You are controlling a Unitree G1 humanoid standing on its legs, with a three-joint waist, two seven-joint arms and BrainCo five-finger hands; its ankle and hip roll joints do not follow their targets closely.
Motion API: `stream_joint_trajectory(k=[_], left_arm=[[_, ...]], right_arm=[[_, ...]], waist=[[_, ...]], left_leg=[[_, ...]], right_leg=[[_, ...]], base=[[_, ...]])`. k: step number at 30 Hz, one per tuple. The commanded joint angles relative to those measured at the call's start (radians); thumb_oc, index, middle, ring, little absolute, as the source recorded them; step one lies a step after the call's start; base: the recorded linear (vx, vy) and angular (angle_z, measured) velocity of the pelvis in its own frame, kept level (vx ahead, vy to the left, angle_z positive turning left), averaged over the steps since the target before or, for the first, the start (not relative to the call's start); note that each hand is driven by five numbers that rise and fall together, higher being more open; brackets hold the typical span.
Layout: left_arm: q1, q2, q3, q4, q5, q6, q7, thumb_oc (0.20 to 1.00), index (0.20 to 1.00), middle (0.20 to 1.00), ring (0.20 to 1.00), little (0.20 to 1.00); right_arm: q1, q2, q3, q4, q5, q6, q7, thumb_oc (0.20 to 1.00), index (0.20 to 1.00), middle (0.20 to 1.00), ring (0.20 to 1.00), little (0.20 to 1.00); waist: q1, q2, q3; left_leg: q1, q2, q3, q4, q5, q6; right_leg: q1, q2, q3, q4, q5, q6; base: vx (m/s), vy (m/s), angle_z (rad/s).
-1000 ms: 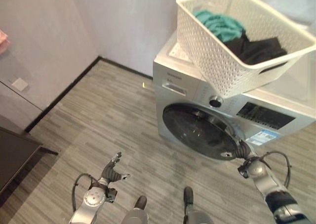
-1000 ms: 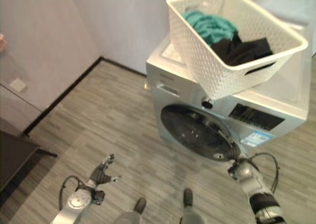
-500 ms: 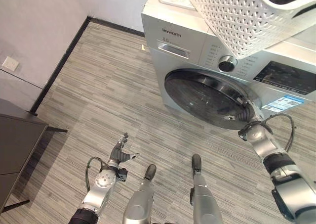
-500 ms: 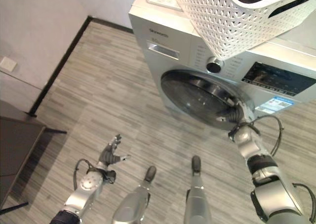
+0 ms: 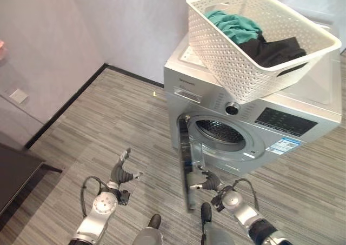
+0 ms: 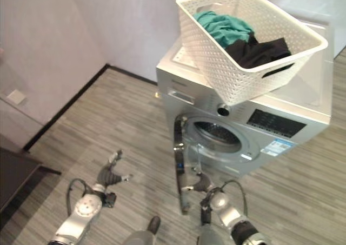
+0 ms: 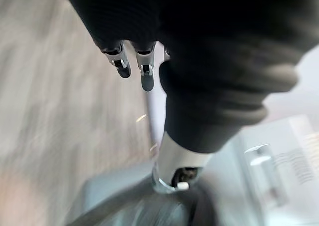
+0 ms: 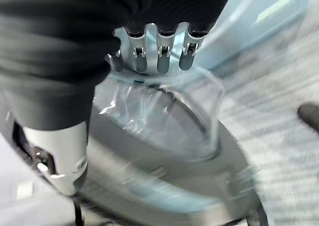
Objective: Grab the laundry basket,head to the washer,open it,put in the laundry and shut it.
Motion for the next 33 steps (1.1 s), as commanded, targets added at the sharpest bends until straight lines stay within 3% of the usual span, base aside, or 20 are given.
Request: stream_joint_trajectory(k=[1, 3, 6, 9, 12, 13, 14, 17, 20, 23, 24, 25, 28, 30, 31, 32, 33], left_arm=[[-0.067, 0.144, 0.085, -0.163, 0.272, -0.118, 0.146, 1.0, 1.0, 1.0, 1.0, 1.0], [-0.108, 0.206, 0.139, -0.282, 0.354, -0.159, 0.171, 1.0, 1.0, 1.0, 1.0, 1.0], [-0.152, 0.232, 0.145, -0.351, 0.373, -0.183, 0.163, 1.0, 1.0, 1.0, 1.0, 1.0], [-0.212, 0.23, 0.116, -0.43, 0.303, -0.202, 0.102, 1.0, 1.0, 1.0, 1.0, 1.0], [-0.284, 0.159, 0.007, -0.421, 0.067, -0.223, 0.01, 1.0, 1.0, 1.0, 1.0, 1.0], [-0.334, 0.103, -0.104, -0.343, -0.187, -0.198, -0.106, 1.0, 1.0, 1.0, 1.0, 1.0], [-0.341, 0.102, -0.108, -0.338, -0.19, -0.2, -0.108, 1.0, 1.0, 1.0, 1.0, 1.0], [-0.391, -0.011, -0.267, -0.156, -0.623, -0.143, -0.242, 1.0, 1.0, 1.0, 1.0, 1.0], [-0.419, -0.067, -0.306, 0.025, -0.823, -0.111, -0.305, 1.0, 1.0, 1.0, 1.0, 1.0], [-0.422, 0.05, -0.305, 0.083, -0.8, -0.119, -0.365, 1.0, 1.0, 1.0, 1.0, 1.0], [-0.486, 0.167, -0.365, 0.137, -0.712, -0.119, -0.394, 1.0, 1.0, 1.0, 1.0, 1.0], [-0.489, 0.167, -0.368, 0.139, -0.712, -0.12, -0.394, 1.0, 1.0, 1.0, 1.0, 1.0], [-0.716, 0.29, -0.592, 0.304, -0.484, -0.106, -0.444, 1.0, 1.0, 1.0, 1.0, 1.0], [-0.862, 0.315, -0.729, 0.415, -0.297, -0.108, -0.441, 1.0, 1.0, 1.0, 1.0, 1.0], [-0.866, 0.314, -0.732, 0.418, -0.297, -0.109, -0.441, 1.0, 1.0, 1.0, 1.0, 1.0], [-0.965, 0.279, -0.801, 0.582, -0.122, -0.091, -0.424, 1.0, 1.0, 1.0, 1.0, 1.0], [-0.998, 0.247, -0.806, 0.681, -0.05, -0.077, -0.416, 1.0, 1.0, 1.0, 1.0, 1.0]], right_arm=[[-0.041, -0.004, -0.01, 0.006, 0.008, -0.071, -0.037, 1.0, 1.0, 1.0, 1.0, 1.0], [-0.034, -0.016, -0.021, 0.04, -0.01, -0.074, -0.048, 1.0, 1.0, 1.0, 1.0, 1.0], [-0.025, -0.016, -0.025, 0.063, -0.017, -0.073, -0.048, 1.0, 1.0, 1.0, 1.0, 1.0], [-0.005, -0.012, -0.045, 0.119, -0.024, -0.064, -0.055, 1.0, 1.0, 1.0, 1.0, 1.0], [0.011, -0.004, -0.065, 0.174, -0.011, -0.046, -0.061, 1.0, 1.0, 1.0, 1.0, 1.0], [0.018, -0.003, -0.077, 0.197, -0.004, -0.029, -0.052, 1.0, 1.0, 1.0, 1.0, 1.0], [0.018, -0.003, -0.08, 0.197, -0.004, -0.029, -0.052, 1.0, 1.0, 1.0, 1.0, 1.0], [0.034, 0.007, -0.069, 0.223, -0.007, -0.008, -0.019, 1.0, 1.0, 1.0, 1.0, 1.0], [0.055, -0.01, -0.059, 0.19, -0.016, -0.017, 0.005, 1.0, 1.0, 1.0, 1.0, 1.0], [0.075, -0.045, -0.072, 0.155, -0.018, -0.039, 0.024, 1.0, 1.0, 1.0, 1.0, 1.0], [0.083, -0.063, -0.07, 0.146, -0.015, -0.049, 0.037, 1.0, 1.0, 1.0, 1.0, 1.0], [0.083, -0.062, -0.072, 0.146, -0.015, -0.049, 0.037, 1.0, 1.0, 1.0, 1.0, 1.0], [0.082, -0.104, -0.064, 0.133, -0.016, -0.054, 0.054, 1.0, 1.0, 1.0, 1.0, 1.0], [0.054, -0.134, -0.065, 0.118, -0.006, -0.056, 0.054, 1.0, 1.0, 1.0, 1.0, 1.0], [0.054, -0.134, -0.067, 0.118, -0.006, -0.056, 0.054, 1.0, 1.0, 1.0, 1.0, 1.0], [0.016, -0.154, -0.059, 0.097, 0.001, -0.055, 0.046, 1.0, 1.0, 1.0, 1.0, 1.0], [-0.004, -0.161, -0.058, 0.092, 0.0, -0.054, 0.041, 1.0, 1.0, 1.0, 1.0, 1.0]], waist=[[0.007, -0.011, -0.042], [0.005, -0.02, -0.052], [-0.005, -0.024, -0.06], [-0.018, -0.027, -0.067], [-0.046, -0.026, -0.072], [-0.066, -0.021, -0.075], [-0.063, -0.02, -0.074], [-0.104, -0.011, -0.08], [-0.137, -0.015, -0.073], [-0.151, -0.021, -0.059], [-0.159, -0.024, -0.053], [-0.157, -0.025, -0.054], [-0.183, -0.025, -0.024], [-0.198, -0.021, 0.011], [-0.196, -0.023, 0.009], [-0.212, -0.024, 0.043], [-0.217, -0.026, 0.055]], left_leg=[[0.014, -0.041, 0.042, -0.067, -0.004, 0.068], [0.017, -0.039, 0.035, -0.067, 0.0, 0.059], [0.026, -0.037, 0.035, -0.067, -0.004, 0.056], [0.037, -0.032, 0.034, -0.067, -0.009, 0.055], [0.04, -0.03, 0.037, -0.067, -0.009, 0.054], [0.04, -0.027, 0.042, -0.067, -0.01, 0.055], [0.04, -0.027, 0.043, -0.067, -0.011, 0.055], [0.05, -0.019, 0.065, -0.067, -0.025, 0.055], [0.043, -0.013, 0.08, -0.067, -0.023, 0.054], [0.017, -0.006, 0.105, -0.067, -0.019, 0.054], [-0.006, -0.003, 0.123, -0.067, -0.013, 0.055], [-0.007, -0.003, 0.124, -0.067, -0.014, 0.055], [-0.032, -0.004, 0.139, -0.067, -0.003, 0.057], [-0.067, -0.013, 0.141, -0.067, 0.015, 0.058], [-0.072, -0.015, 0.141, -0.067, 0.019, 0.058], [-0.108, -0.025, 0.143, -0.067, 0.036, 0.061], [-0.125, -0.031, 0.146, -0.067, 0.041, 0.063]], right_leg=[[0.074, 0.0, 0.038, 0.033, -0.166, 0.009], [0.081, 0.001, 0.031, 0.036, -0.164, 0.008], [0.092, 0.003, 0.029, 0.033, -0.166, 0.008], [0.104, 0.006, 0.028, 0.03, -0.167, 0.008], [0.105, 0.005, 0.031, 0.031, -0.166, 0.01], [0.103, 0.004, 0.035, 0.031, -0.165, 0.012], [0.104, 0.004, 0.035, 0.03, -0.165, 0.012], [0.106, 0.006, 0.05, 0.026, -0.166, 0.014], [0.085, 0.007, 0.068, 0.026, -0.155, 0.02], [0.034, 0.013, 0.091, 0.035, -0.143, 0.03], [0.001, 0.015, 0.101, 0.045, -0.138, 0.035], [-0.001, 0.016, 0.102, 0.046, -0.139, 0.035], [-0.039, 0.017, 0.104, 0.06, -0.137, 0.043], [-0.082, 0.016, 0.101, 0.079, -0.133, 0.048], [-0.086, 0.014, 0.101, 0.079, -0.13, 0.048], [-0.132, 0.016, 0.106, 0.094, -0.122, 0.051], [-0.151, 0.018, 0.109, 0.1, -0.118, 0.052]], base=[[0.02, -0.031, 0.26], [0.02, -0.057, 0.13], [0.04, -0.036, 0.13], [0.04, -0.012, 0.0], [0.02, 0.011, 0.0], [0.03, 0.035, 0.01], [0.04, 0.039, -0.02], [0.07, 0.034, -0.08], [-0.02, 0.019, -0.2], [-0.1, 0.028, -0.34], [-0.09, 0.025, -0.37], [-0.07, 0.021, -0.36], [-0.08, 0.037, -0.23], [-0.12, 0.053, 0.04], [-0.18, 0.076, 0.05], [-0.15, 0.071, 0.06], [-0.15, 0.07, 0.1]])
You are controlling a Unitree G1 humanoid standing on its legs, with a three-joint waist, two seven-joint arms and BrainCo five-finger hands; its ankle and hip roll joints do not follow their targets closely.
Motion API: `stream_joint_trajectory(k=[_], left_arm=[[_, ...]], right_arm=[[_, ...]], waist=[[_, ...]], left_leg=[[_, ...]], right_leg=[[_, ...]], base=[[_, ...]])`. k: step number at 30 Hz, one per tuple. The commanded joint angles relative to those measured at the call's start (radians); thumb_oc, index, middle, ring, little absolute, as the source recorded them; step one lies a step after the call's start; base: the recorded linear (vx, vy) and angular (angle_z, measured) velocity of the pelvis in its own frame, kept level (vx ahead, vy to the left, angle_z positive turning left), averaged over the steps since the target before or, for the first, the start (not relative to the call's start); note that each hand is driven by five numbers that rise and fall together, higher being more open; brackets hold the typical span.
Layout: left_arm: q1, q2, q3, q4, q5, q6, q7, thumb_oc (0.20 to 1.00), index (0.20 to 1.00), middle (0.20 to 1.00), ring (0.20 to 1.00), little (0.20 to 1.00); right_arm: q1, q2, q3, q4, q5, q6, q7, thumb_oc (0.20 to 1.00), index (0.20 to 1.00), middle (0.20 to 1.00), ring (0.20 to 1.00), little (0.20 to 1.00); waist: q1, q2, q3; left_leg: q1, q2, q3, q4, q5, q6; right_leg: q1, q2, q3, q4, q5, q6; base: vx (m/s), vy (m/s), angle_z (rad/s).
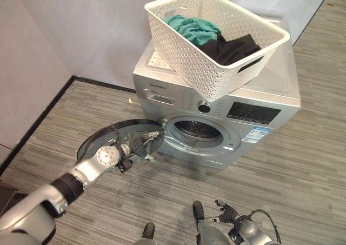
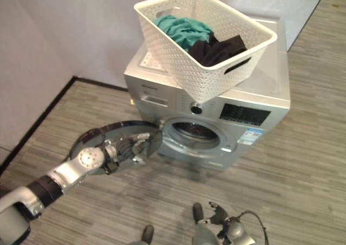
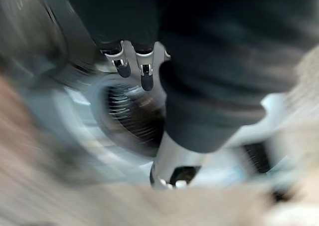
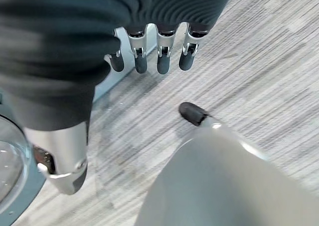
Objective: Grab the laundry basket,head to the washer,open it,put in the laundry and shut it.
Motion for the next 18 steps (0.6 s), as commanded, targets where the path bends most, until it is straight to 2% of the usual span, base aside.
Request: stream_joint_trajectory(k=[1, 6, 7, 8, 12, 13, 14, 15, 16, 18], left_arm=[[-0.142, -0.051, 0.027, 0.179, 0.267, -0.011, 0.017, 1.0, 1.0, 1.0, 1.0, 1.0], [-0.142, -0.051, 0.027, 0.179, 0.267, -0.011, 0.017, 1.0, 1.0, 1.0, 1.0, 1.0], [-0.246, -0.157, 0.092, 0.509, 0.399, 0.034, 0.112, 1.0, 1.0, 1.0, 1.0, 1.0], [-0.364, -0.182, 0.288, 0.69, 0.418, 0.043, 0.394, 1.0, 1.0, 1.0, 1.0, 1.0], [-0.365, -0.183, 0.288, 0.692, 0.418, 0.041, 0.395, 1.0, 1.0, 1.0, 1.0, 1.0], [-0.37, -0.191, 0.386, 0.691, 0.392, 0.038, 0.545, 1.0, 1.0, 1.0, 1.0, 1.0], [-0.37, -0.191, 0.387, 0.691, 0.392, 0.038, 0.546, 1.0, 1.0, 1.0, 1.0, 1.0], [-0.335, -0.136, 0.411, 0.669, 0.375, 0.019, 0.597, 1.0, 1.0, 1.0, 1.0, 1.0], [-0.323, -0.115, 0.397, 0.653, 0.407, 0.02, 0.611, 1.0, 1.0, 1.0, 1.0, 1.0], [-0.305, -0.112, 0.396, 0.65, 0.421, 0.02, 0.608, 1.0, 1.0, 1.0, 1.0, 1.0]], right_arm=[[-0.096, -0.058, -0.039, -0.089, 0.006, -0.036, -0.006, 1.0, 1.0, 1.0, 1.0, 1.0], [-0.096, -0.058, -0.039, -0.089, 0.006, -0.036, -0.006, 1.0, 1.0, 1.0, 1.0, 1.0], [-0.155, -0.063, -0.032, -0.099, 0.004, -0.029, -0.038, 1.0, 1.0, 1.0, 1.0, 1.0], [-0.178, -0.027, -0.048, -0.074, 0.037, -0.051, -0.114, 1.0, 1.0, 1.0, 1.0, 1.0], [-0.18, -0.027, -0.048, -0.073, 0.038, -0.052, -0.114, 1.0, 1.0, 1.0, 1.0, 1.0], [-0.183, 0.0, -0.037, -0.053, 0.061, -0.085, -0.176, 1.0, 1.0, 1.0, 1.0, 1.0], [-0.184, 0.001, -0.035, -0.052, 0.062, -0.086, -0.176, 1.0, 1.0, 1.0, 1.0, 1.0], [-0.163, 0.013, -0.027, -0.021, 0.084, -0.099, -0.208, 1.0, 1.0, 1.0, 1.0, 1.0], [-0.157, 0.014, -0.023, -0.003, 0.083, -0.099, -0.208, 1.0, 1.0, 1.0, 1.0, 1.0], [-0.152, 0.017, -0.028, 0.031, 0.098, -0.098, -0.207, 1.0, 1.0, 1.0, 1.0, 1.0]], waist=[[-0.029, 0.031, 0.108], [-0.029, 0.031, 0.108], [-0.045, 0.018, 0.147], [-0.048, -0.008, 0.186], [-0.05, -0.008, 0.183], [-0.05, -0.022, 0.197], [-0.052, -0.022, 0.194], [-0.047, -0.041, 0.201], [-0.041, -0.049, 0.205], [-0.036, -0.055, 0.207]], left_leg=[[0.016, -0.021, 0.069, -0.09, 0.038, 0.075], [0.015, -0.021, 0.069, -0.09, 0.038, 0.075], [-0.033, -0.031, 0.077, -0.09, 0.055, 0.079], [-0.082, -0.038, 0.069, -0.09, 0.075, 0.077], [-0.087, -0.04, 0.068, -0.09, 0.078, 0.077], [-0.096, -0.043, 0.061, -0.09, 0.079, 0.075], [-0.101, -0.044, 0.059, -0.09, 0.082, 0.075], [-0.114, -0.044, 0.058, -0.09, 0.08, 0.071], [-0.114, -0.042, 0.057, -0.09, 0.079, 0.069], [-0.111, -0.042, 0.057, -0.09, 0.076, 0.068]], right_leg=[[0.018, 0.013, 0.035, 0.096, -0.165, 0.051], [0.018, 0.013, 0.035, 0.096, -0.165, 0.051], [-0.026, 0.015, 0.035, 0.099, -0.153, 0.052], [-0.069, 0.01, 0.033, 0.096, -0.144, 0.047], [-0.074, 0.009, 0.032, 0.096, -0.142, 0.048], [-0.079, 0.008, 0.031, 0.092, -0.14, 0.046], [-0.083, 0.007, 0.03, 0.091, -0.138, 0.047], [-0.089, 0.008, 0.023, 0.079, -0.132, 0.046], [-0.086, 0.009, 0.019, 0.076, -0.133, 0.045], [-0.081, 0.009, 0.017, 0.072, -0.133, 0.045]], base=[[-0.04, 0.022, 0.1], [-0.02, 0.012, -0.04], [-0.2, 0.063, -0.04], [-0.21, 0.064, -0.04], [-0.04, -0.004, 0.06], [-0.04, -0.021, -0.03], [-0.06, -0.041, -0.07], [-0.03, -0.04, -0.05], [-0.03, -0.048, -0.04], [0.0, -0.018, -0.01]])
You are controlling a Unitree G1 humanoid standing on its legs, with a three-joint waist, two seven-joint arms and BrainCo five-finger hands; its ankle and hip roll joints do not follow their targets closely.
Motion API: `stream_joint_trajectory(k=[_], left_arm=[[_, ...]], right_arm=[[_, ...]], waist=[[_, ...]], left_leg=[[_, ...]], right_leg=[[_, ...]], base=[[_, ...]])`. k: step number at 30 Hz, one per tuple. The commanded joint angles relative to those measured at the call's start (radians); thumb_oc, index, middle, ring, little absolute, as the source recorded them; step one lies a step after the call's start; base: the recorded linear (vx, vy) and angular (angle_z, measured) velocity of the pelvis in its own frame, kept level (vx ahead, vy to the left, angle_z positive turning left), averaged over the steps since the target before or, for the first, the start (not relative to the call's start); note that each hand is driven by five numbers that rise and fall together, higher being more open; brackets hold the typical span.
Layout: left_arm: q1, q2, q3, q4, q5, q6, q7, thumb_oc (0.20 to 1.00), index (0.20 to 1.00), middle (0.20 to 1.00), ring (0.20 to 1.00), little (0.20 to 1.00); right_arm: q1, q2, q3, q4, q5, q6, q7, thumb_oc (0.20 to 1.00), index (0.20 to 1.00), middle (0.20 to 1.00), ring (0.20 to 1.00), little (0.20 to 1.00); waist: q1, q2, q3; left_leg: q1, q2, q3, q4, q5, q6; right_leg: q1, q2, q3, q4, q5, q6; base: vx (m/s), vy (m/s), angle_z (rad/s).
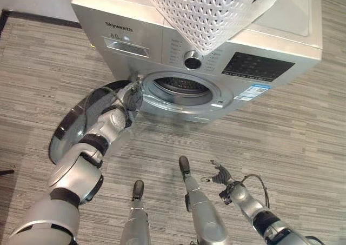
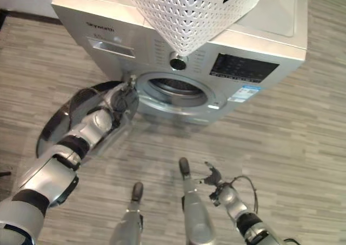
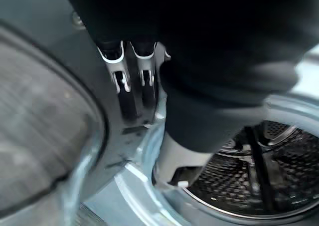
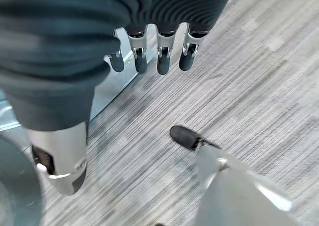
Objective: Grab the laundry basket,head to the washer,open it,put in the laundry and shut it.
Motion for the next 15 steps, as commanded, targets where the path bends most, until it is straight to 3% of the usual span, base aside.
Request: stream_joint_trajectory(k=[1, 11, 15], left_arm=[[-0.072, 0.196, 0.051, 0.057, 0.031, 0.035, 0.118, 1.0, 1.0, 1.0, 1.0, 1.0], [0.045, 0.201, 0.07, 0.043, 0.069, 0.047, 0.056, 1.0, 1.0, 1.0, 1.0, 1.0], [0.109, 0.207, 0.129, -0.002, 0.058, 0.047, 0.085, 1.0, 1.0, 1.0, 1.0, 1.0]], right_arm=[[0.024, -0.006, -0.049, 0.023, 0.058, -0.031, -0.026, 1.0, 1.0, 1.0, 1.0, 1.0], [0.059, -0.019, -0.088, 0.051, 0.058, -0.011, -0.004, 1.0, 1.0, 1.0, 1.0, 1.0], [0.07, -0.007, -0.132, 0.071, 0.103, -0.011, -0.008, 1.0, 1.0, 1.0, 1.0, 1.0]], waist=[[0.048, 0.003, 0.014], [0.066, -0.002, 0.0], [0.072, -0.011, -0.012]], left_leg=[[0.035, -0.053, 0.049, -0.116, 0.063, 0.093], [0.083, -0.043, 0.054, -0.116, 0.042, 0.095], [0.109, -0.033, 0.066, -0.116, 0.026, 0.096]], right_leg=[[0.055, -0.004, 0.02, 0.067, -0.166, 0.054], [0.102, 0.003, 0.027, 0.06, -0.175, 0.05], [0.122, 0.012, 0.04, 0.05, -0.173, 0.051]], base=[[0.0, 0.0, 0.0], [0.0, 0.0, 0.0], [0.0, 0.006, -0.03]])
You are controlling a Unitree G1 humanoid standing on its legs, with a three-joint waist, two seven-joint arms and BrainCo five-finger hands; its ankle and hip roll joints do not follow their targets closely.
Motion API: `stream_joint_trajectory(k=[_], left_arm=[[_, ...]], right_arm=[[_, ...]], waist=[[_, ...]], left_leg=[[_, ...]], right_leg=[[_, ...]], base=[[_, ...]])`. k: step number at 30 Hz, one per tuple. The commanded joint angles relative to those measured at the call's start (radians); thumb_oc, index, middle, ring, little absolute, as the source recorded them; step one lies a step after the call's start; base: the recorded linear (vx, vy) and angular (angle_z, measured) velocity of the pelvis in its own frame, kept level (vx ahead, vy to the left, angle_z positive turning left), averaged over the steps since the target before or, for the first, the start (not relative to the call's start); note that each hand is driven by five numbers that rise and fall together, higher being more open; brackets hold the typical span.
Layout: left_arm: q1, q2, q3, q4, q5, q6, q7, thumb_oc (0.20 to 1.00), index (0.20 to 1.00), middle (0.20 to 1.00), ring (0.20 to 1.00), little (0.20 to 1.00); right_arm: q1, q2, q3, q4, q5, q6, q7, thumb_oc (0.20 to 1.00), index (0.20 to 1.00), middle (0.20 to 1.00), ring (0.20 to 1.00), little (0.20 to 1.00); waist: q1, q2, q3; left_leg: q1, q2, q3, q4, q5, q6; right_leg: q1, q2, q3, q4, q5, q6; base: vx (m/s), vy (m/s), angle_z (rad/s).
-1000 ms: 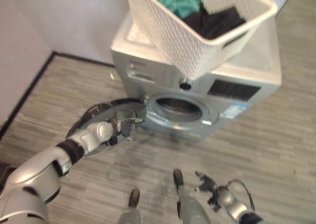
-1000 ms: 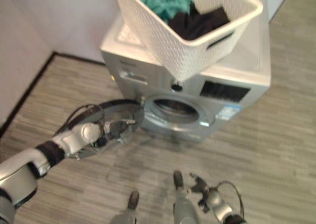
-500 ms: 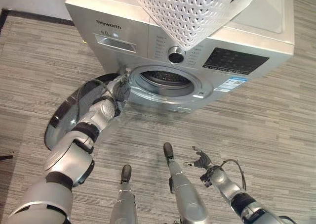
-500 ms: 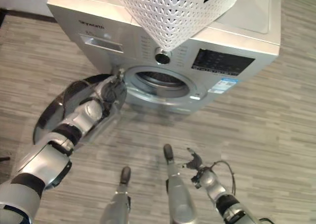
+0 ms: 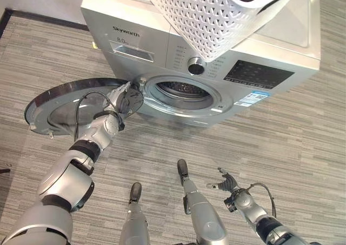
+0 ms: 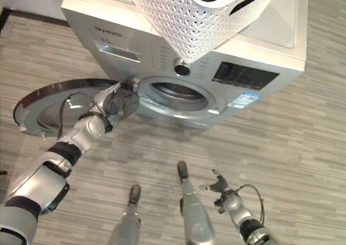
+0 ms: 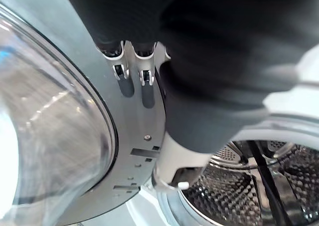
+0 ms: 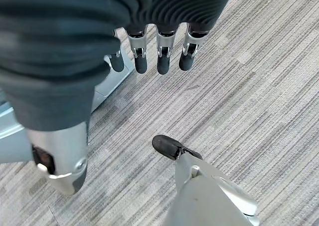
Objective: Grab the laundry basket,head to the washer,open it,put in the laundry and shut it.
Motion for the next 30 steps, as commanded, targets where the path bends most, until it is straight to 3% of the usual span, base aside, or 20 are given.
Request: stream_joint_trajectory(k=[1, 5, 6, 8, 12, 17, 18, 20, 22, 23, 25, 28, 30], left_arm=[[0.074, 0.152, 0.107, 0.019, -0.021, 0.054, 0.062, 1.0, 1.0, 1.0, 1.0, 1.0], [0.355, 0.167, 0.275, -0.234, -0.039, 0.04, 0.065, 1.0, 1.0, 1.0, 1.0, 1.0], [0.53, 0.175, 0.362, -0.382, 0.001, 0.034, 0.059, 1.0, 1.0, 1.0, 1.0, 1.0], [0.612, 0.173, 0.396, -0.445, 0.03, 0.03, 0.057, 1.0, 1.0, 1.0, 1.0, 1.0], [0.901, 0.095, 0.522, -0.623, 0.017, -0.013, -0.021, 1.0, 1.0, 1.0, 1.0, 1.0], [0.97, 0.015, 0.479, -0.657, -0.01, -0.019, -0.099, 1.0, 1.0, 1.0, 1.0, 1.0], [0.962, -0.012, 0.448, -0.643, -0.039, -0.014, -0.128, 1.0, 1.0, 1.0, 1.0, 1.0], [0.959, -0.021, 0.43, -0.624, -0.042, -0.005, -0.134, 1.0, 1.0, 1.0, 1.0, 1.0], [0.95, -0.026, 0.411, -0.615, -0.033, -0.001, -0.137, 1.0, 1.0, 1.0, 1.0, 1.0], [0.934, -0.032, 0.393, -0.609, -0.025, 0.002, -0.138, 1.0, 1.0, 1.0, 1.0, 1.0], [0.914, -0.043, 0.369, -0.607, -0.024, -0.003, -0.139, 1.0, 1.0, 1.0, 1.0, 1.0], [0.882, -0.055, 0.34, -0.607, -0.032, -0.001, -0.123, 1.0, 1.0, 1.0, 1.0, 1.0], [0.872, -0.061, 0.325, -0.607, -0.038, -0.002, -0.112, 1.0, 1.0, 1.0, 1.0, 1.0]], right_arm=[[0.056, 0.003, -0.116, 0.031, 0.095, -0.011, -0.014, 1.0, 1.0, 1.0, 1.0, 1.0], [0.1, 0.018, -0.283, 0.119, 0.222, -0.01, -0.011, 1.0, 1.0, 1.0, 1.0, 1.0], [0.127, -0.001, -0.389, 0.132, 0.283, -0.011, -0.019, 1.0, 1.0, 1.0, 1.0, 1.0], [0.134, -0.015, -0.435, 0.11, 0.305, -0.016, -0.03, 1.0, 1.0, 1.0, 1.0, 1.0], [0.203, -0.093, -0.648, -0.078, 0.338, -0.052, -0.092, 1.0, 1.0, 1.0, 1.0, 1.0], [0.203, -0.165, -0.778, -0.284, 0.307, -0.07, -0.171, 1.0, 1.0, 1.0, 1.0, 1.0], [0.174, -0.194, -0.807, -0.371, 0.29, -0.079, -0.207, 1.0, 1.0, 1.0, 1.0, 1.0], [0.14, -0.239, -0.817, -0.439, 0.259, -0.07, -0.23, 1.0, 1.0, 1.0, 1.0, 1.0], [0.111, -0.27, -0.815, -0.478, 0.244, -0.061, -0.239, 1.0, 1.0, 1.0, 1.0, 1.0], [0.081, -0.328, -0.816, -0.531, 0.191, -0.052, -0.266, 1.0, 1.0, 1.0, 1.0, 1.0], [0.023, -0.397, -0.812, -0.56, 0.158, -0.043, -0.307, 1.0, 1.0, 1.0, 1.0, 1.0], [-0.061, -0.467, -0.804, -0.59, 0.174, -0.053, -0.339, 1.0, 1.0, 1.0, 1.0, 1.0], [-0.116, -0.512, -0.789, -0.612, 0.172, -0.054, -0.345, 1.0, 1.0, 1.0, 1.0, 1.0]], waist=[[0.059, -0.003, -0.03], [0.083, -0.028, -0.076], [0.103, -0.035, -0.099], [0.106, -0.039, -0.115], [0.125, -0.014, -0.17], [0.132, 0.022, -0.192], [0.131, 0.033, -0.185], [0.128, 0.035, -0.18], [0.127, 0.034, -0.181], [0.134, 0.032, -0.19], [0.133, 0.033, -0.193], [0.127, 0.03, -0.192], [0.129, 0.028, -0.19]], left_leg=[[0.018, -0.047, 0.067, -0.065, 0.013, 0.104], [0.078, -0.029, 0.097, -0.051, -0.024, 0.113], [0.108, -0.021, 0.118, 0.0, -0.073, 0.123], [0.115, -0.022, 0.128, 0.021, -0.088, 0.129], [0.175, -0.038, 0.16, 0.089, -0.168, 0.163], [0.206, -0.076, 0.122, 0.125, -0.202, 0.197], [0.212, -0.087, 0.084, 0.143, -0.205, 0.206], [0.223, -0.092, 0.047, 0.156, -0.214, 0.213], [0.234, -0.098, 0.027, 0.153, -0.217, 0.216], [0.247, -0.11, -0.006, 0.141, -0.211, 0.216], [0.255, -0.123, -0.043, 0.123, -0.197, 0.211], [0.294, -0.14, -0.114, 0.127, -0.225, 0.208], [0.329, -0.134, -0.138, 0.13, -0.249, 0.202]], right_leg=[[0.055, 0.011, 0.058, 0.047, -0.17, 0.059], [0.102, 0.036, 0.112, 0.038, -0.171, 0.061], [0.14, 0.045, 0.151, 0.041, -0.176, 0.063], [0.147, 0.044, 0.168, 0.044, -0.175, 0.067], [0.201, 0.029, 0.223, 0.069, -0.19, 0.083], [0.195, 0.016, 0.219, 0.217, -0.239, 0.088], [0.174, 0.031, 0.203, 0.336, -0.263, 0.098], [0.144, 0.04, 0.197, 0.414, -0.266, 0.105], [0.134, 0.045, 0.199, 0.41, -0.264, 0.103], [0.125, 0.059, 0.22, 0.346, -0.269, 0.094], [0.104, 0.059, 0.247, 0.244, -0.212, 0.093], [0.048, 0.069, 0.33, 0.124, -0.147, 0.113], [0.029, 0.063, 0.33, 0.087, -0.123, 0.121]], base=[[0.03, 0.011, -0.17], [0.13, 0.009, -0.4], [0.15, 0.022, -0.49], [0.13, 0.053, -0.59], [0.16, 0.159, -0.34], [0.03, 0.152, -0.1], [0.0, 0.075, 0.32], [0.05, 0.053, 0.7], [0.1, 0.004, 0.43], [0.1, -0.028, 0.28], [0.17, -0.052, 0.56], [0.28, -0.037, 0.54], [0.26, -0.115, 0.66]])
